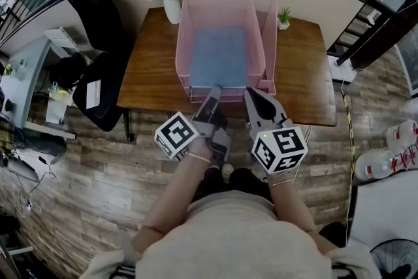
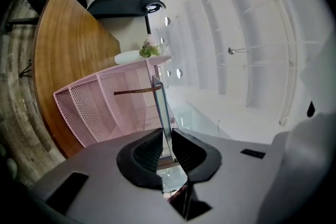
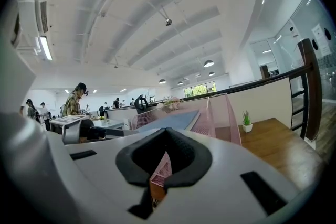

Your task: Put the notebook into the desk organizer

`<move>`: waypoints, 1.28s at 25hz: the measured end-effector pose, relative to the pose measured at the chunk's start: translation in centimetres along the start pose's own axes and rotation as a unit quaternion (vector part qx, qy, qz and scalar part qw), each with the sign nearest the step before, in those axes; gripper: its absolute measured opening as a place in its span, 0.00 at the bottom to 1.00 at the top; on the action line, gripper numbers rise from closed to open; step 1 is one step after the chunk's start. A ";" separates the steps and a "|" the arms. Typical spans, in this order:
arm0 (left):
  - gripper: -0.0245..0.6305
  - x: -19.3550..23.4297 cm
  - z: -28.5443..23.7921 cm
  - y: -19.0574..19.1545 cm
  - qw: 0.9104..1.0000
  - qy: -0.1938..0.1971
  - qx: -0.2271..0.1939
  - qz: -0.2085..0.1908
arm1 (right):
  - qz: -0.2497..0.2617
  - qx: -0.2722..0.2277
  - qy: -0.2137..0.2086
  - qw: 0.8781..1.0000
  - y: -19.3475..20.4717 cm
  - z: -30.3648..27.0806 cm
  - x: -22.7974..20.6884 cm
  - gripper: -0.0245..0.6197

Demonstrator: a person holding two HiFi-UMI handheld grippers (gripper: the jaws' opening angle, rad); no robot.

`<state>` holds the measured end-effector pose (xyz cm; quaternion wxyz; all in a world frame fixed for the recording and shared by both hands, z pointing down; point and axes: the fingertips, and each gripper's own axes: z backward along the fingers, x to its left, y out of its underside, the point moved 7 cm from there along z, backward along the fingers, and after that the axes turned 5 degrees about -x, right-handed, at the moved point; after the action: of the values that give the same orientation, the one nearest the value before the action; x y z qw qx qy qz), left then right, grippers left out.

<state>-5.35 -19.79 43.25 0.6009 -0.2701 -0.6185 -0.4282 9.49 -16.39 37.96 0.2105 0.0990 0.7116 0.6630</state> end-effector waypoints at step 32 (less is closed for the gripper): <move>0.20 1.0 -4.1 -0.6 1.000 0.007 0.002 -0.029 | 0.012 0.014 -0.012 1.000 -0.6 -3.6 -1.9 0.05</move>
<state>-3.89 -23.76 43.70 0.5932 -0.2481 -0.6226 -0.4460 9.69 -20.53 37.78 0.2098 0.1188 0.7166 0.6545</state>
